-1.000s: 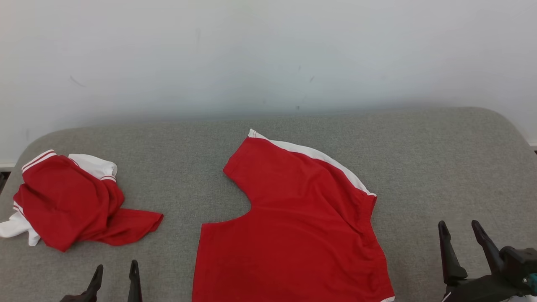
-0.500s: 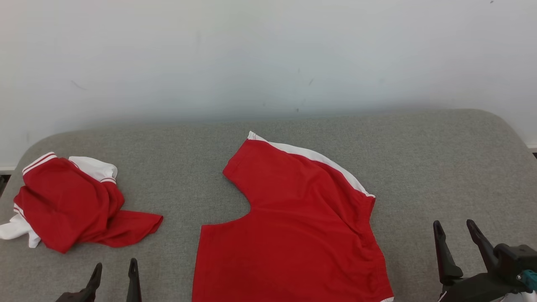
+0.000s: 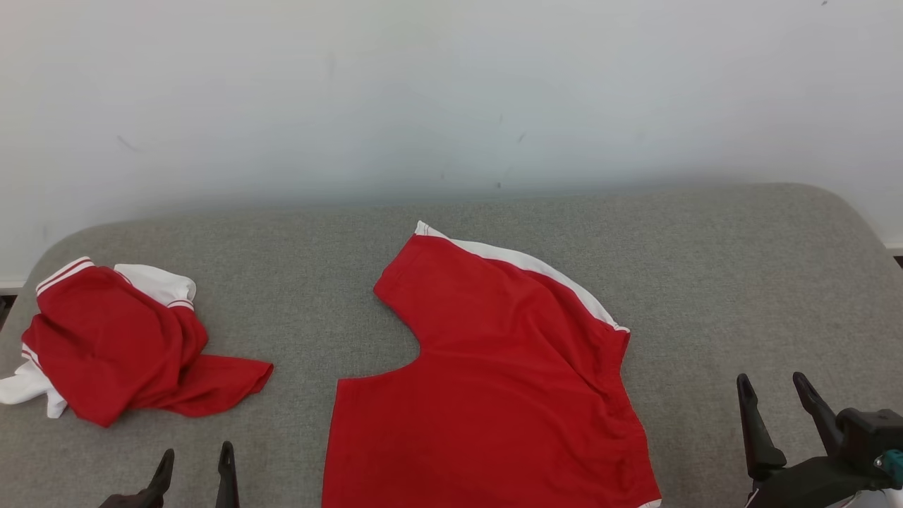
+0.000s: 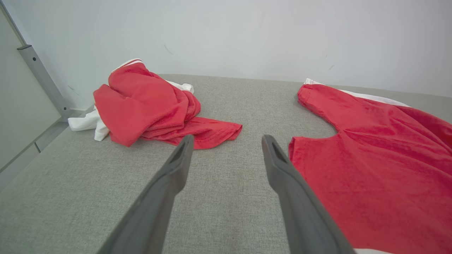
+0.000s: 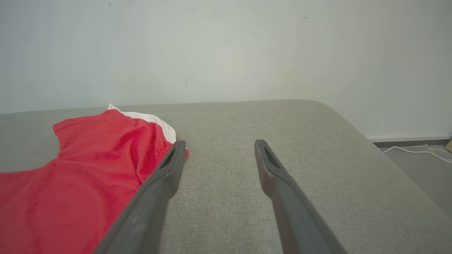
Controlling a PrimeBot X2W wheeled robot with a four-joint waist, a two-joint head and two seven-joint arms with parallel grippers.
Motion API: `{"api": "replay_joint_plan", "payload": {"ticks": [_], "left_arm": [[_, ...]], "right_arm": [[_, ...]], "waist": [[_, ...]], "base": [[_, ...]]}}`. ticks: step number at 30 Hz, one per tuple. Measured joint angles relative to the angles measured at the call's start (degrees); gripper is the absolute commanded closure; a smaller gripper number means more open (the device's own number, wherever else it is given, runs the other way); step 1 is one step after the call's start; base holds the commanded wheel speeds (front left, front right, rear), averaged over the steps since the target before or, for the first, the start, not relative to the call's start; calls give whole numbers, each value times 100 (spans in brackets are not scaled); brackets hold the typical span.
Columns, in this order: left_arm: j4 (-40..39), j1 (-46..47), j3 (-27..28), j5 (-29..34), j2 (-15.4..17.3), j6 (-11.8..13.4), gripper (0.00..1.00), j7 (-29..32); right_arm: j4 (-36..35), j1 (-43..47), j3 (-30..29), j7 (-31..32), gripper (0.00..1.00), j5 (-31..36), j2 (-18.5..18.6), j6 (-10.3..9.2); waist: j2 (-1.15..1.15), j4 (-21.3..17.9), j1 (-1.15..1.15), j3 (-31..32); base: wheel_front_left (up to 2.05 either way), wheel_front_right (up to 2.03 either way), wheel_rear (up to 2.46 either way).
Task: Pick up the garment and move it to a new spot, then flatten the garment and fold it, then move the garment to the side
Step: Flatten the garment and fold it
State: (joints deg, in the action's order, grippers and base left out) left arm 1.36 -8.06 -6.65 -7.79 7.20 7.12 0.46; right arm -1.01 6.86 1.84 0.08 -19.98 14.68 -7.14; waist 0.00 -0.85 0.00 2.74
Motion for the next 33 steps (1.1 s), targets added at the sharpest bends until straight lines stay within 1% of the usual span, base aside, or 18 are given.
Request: {"api": "replay_joint_plan", "payload": {"ticks": [11, 13, 19, 22, 25, 26, 30, 33], "left_arm": [[-66, 34, 5, -9, 31, -13, 0, 120], [-96, 49, 1, -16, 45, -38, 0, 180], [-55, 150, -166, -231, 48, -374, 0, 474], [26, 147, -209, -492, 51, -565, 0, 697], [109, 143, -313, -558, 59, -720, 0, 928], [129, 142, -333, -586, 58, -726, 0, 987], [166, 130, -459, -758, 78, -933, 0, 1289], [188, 130, -576, -843, 62, -1057, 0, 1489]], "right_arm": [[12, -40, 73, 143, 0, -5, -1, 9], [2, -47, 129, 196, 0, -23, -2, 48], [75, -72, 293, 502, 0, -149, 25, 247], [79, -73, 389, 679, 0, -211, 62, 357], [78, -70, 477, 926, 0, -377, 88, 469], [87, -70, 522, 1017, 0, -403, 97, 522], [87, -20, 724, 1448, 0, -537, 165, 720], [76, -14, 833, 1724, 0, -647, 194, 803]], "waist": [[0, 13, 0, 18], [0, 12, 0, 17], [0, 14, 0, 6], [0, 21, 0, -2], [0, 31, 0, -29], [0, 35, 0, -34], [0, 48, 0, -63], [0, 62, 0, -102]], "base": [[0, 0, 0], [0, 0, 0], [0, 0, 0], [0, 0, 0], [0, 0, 0], [0, 0, 0], [0, 0, 0], [0, 0, 0]]}}
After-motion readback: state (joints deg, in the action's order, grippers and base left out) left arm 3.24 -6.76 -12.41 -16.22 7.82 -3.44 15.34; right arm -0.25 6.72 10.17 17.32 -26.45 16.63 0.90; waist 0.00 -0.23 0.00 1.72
